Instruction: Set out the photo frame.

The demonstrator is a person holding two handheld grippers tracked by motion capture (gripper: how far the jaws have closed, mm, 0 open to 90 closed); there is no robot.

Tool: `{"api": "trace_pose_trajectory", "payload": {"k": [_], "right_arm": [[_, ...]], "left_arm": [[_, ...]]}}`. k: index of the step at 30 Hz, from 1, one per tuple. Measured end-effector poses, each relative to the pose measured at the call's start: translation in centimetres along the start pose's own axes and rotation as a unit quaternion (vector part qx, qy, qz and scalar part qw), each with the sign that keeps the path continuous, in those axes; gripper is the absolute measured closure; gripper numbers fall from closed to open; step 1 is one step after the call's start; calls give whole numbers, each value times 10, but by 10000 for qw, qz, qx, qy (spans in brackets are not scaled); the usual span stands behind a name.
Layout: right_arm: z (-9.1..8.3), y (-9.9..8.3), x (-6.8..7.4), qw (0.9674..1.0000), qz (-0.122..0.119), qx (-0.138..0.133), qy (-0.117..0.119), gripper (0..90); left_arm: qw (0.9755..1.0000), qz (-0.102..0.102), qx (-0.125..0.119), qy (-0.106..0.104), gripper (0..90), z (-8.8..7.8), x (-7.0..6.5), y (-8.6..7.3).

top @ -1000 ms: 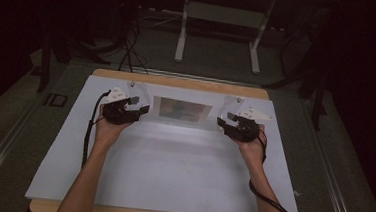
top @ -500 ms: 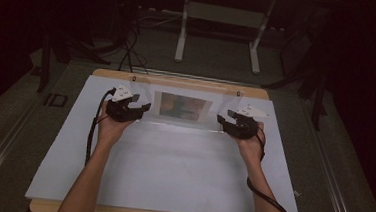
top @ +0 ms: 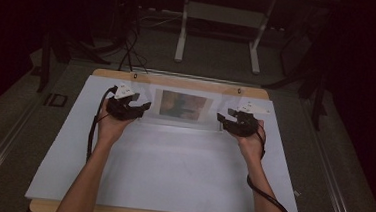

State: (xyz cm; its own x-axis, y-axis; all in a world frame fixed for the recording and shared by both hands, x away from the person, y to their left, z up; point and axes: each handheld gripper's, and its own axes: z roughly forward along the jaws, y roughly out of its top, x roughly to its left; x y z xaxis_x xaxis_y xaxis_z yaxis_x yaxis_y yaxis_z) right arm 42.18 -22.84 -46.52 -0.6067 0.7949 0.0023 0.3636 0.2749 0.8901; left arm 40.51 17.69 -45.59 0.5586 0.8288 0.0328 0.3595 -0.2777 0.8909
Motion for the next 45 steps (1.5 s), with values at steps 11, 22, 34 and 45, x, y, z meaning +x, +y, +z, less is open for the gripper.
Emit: {"api": "trace_pose_trajectory", "payload": {"k": [11,22,34,45], "right_arm": [[-16,6,6,9999,41,44,111,460],[-24,3,13,9991,199,282,253,465],[-30,-5,13,9975,406,475,330,467],[-30,-4,13,9968,453,580,318,469]], "left_arm": [[9997,-217,128,-78,408,-17,-8,3],[9980,-478,351,-208,408,-25,-12,-4],[9965,-530,589,-284,407,-24,-19,-3],[9958,-598,598,-353,407,-22,-16,-6]]}}
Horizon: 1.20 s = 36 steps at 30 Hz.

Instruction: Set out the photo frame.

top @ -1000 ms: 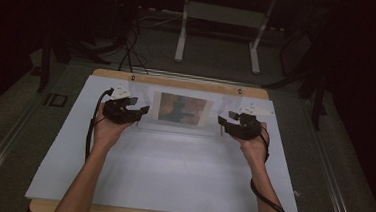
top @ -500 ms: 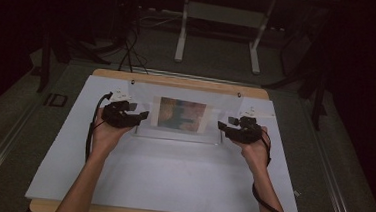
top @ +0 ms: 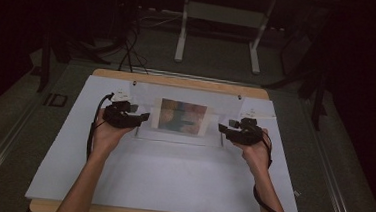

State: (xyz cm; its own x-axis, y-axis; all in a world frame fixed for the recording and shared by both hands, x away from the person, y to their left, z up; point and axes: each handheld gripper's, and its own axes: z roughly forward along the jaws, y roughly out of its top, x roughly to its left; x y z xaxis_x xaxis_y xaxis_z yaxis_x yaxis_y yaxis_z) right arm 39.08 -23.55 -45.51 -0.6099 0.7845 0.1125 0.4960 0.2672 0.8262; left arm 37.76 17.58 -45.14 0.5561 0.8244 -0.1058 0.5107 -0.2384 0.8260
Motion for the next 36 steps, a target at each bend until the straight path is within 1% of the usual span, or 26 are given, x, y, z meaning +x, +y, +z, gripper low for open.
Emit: {"api": "trace_pose_trajectory", "payload": {"k": [3,4,7,13,18,21,26,29,32,36], "right_arm": [[0,0,-1,10000,-1,-4,23,470],[1,0,-3,10000,-4,-22,79,474],[1,0,-5,9999,16,-30,136,473],[1,0,-6,9999,-36,-38,164,472],[1,0,-5,9999,-47,-53,155,471],[0,-2,-4,9999,-35,-94,113,471],[0,-3,-4,9998,-18,-132,132,470],[-1,-6,-1,9998,3,-194,48,472],[-2,-7,-1,9998,-19,-182,57,479],[-1,-7,-3,9997,-11,-209,96,479]], "left_arm": [[10000,-30,-17,35,407,0,-2,-1],[10000,-41,-5,54,407,-1,-2,-1],[9999,-82,48,83,407,-2,-5,0],[9999,-82,24,90,414,-5,-7,-4],[10000,-69,-25,65,423,-5,-6,-5],[9999,-41,-121,47,422,-4,-6,-7],[9999,-13,-153,39,423,-4,-5,-8],[9998,2,-178,-9,422,-4,-3,-8],[9998,0,-185,-21,421,-4,-3,-9],[9998,-29,-191,2,419,-3,-3,-9]]}}
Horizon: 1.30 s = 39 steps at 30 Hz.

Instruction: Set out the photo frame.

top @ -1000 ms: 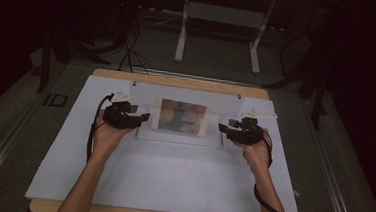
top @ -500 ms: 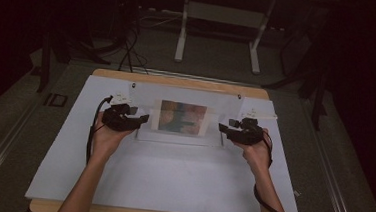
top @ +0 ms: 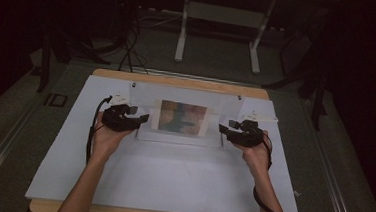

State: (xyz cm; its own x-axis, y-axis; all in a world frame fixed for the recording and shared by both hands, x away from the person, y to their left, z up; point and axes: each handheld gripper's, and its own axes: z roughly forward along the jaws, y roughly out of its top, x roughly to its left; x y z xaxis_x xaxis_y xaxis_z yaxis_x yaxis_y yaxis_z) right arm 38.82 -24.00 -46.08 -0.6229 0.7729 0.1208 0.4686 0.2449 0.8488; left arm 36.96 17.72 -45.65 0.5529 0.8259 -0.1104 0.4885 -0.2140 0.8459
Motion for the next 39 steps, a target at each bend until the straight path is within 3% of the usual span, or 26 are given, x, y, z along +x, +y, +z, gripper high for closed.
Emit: {"api": "trace_pose_trajectory", "payload": {"k": [13,27,31,34,39], "right_arm": [[-2,1,-1,9999,-119,-26,-20,469],[-13,-2,-3,9999,-141,-41,-81,452],[-22,-3,-3,9998,-163,-61,-79,449],[-27,-6,-3,9998,-128,-116,-76,448],[-34,-12,-7,9998,-26,-174,-92,447]], "left_arm": [[9998,176,-134,30,383,-3,-1,-3],[9994,-91,-322,-90,365,-17,9,-9],[9992,-103,-383,-60,363,-25,10,-14],[9984,-93,-542,92,368,-32,9,-18],[9977,-243,-628,79,369,-43,12,-27]]}}
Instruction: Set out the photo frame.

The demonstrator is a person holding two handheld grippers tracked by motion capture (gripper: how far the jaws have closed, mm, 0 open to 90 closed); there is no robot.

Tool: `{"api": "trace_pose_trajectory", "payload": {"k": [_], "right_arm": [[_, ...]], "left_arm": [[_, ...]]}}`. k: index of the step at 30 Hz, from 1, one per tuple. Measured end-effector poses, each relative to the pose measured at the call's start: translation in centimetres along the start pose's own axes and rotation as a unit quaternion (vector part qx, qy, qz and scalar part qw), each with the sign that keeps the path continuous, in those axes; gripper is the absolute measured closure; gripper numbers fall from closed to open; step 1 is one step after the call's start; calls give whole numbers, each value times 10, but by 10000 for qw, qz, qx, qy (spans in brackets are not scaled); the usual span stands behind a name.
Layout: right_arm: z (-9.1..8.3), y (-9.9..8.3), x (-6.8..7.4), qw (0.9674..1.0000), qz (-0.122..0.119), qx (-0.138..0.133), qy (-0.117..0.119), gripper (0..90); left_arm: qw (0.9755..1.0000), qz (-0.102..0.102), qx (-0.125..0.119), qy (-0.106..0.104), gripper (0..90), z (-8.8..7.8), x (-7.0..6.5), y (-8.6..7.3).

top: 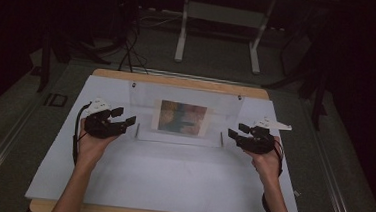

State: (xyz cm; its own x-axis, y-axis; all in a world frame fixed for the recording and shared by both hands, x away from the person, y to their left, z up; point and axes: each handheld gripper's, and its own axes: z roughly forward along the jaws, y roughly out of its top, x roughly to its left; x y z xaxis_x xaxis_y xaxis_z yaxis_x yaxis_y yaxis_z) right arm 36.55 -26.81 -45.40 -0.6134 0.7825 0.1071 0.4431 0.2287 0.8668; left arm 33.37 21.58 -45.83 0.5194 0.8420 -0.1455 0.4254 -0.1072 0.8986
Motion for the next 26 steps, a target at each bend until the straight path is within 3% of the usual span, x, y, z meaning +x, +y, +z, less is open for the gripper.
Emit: {"api": "trace_pose_trajectory", "payload": {"k": [6,17,21,23,24,25,26], "right_arm": [[-3,-6,-6,9999,107,3,-40,446],[-8,-16,-16,9995,261,31,-165,446],[-12,-25,-28,9984,480,41,-312,446],[-12,-28,-32,9978,513,95,-406,446],[-12,-28,-32,9978,513,95,-406,446],[-11,-30,-34,9974,513,149,-489,446],[-8,-33,-37,9962,476,270,-682,441]], "left_arm": [[9998,-164,-93,72,367,-9,3,-9],[9987,-346,178,329,366,-10,15,-29],[9953,-406,537,690,366,-9,25,-46],[9929,-468,722,817,366,-7,29,-53],[9929,-468,722,817,365,-7,29,-53],[9884,-492,986,1048,365,-2,33,-59],[9862,-503,1097,1129,364,0,34,-62]]}}
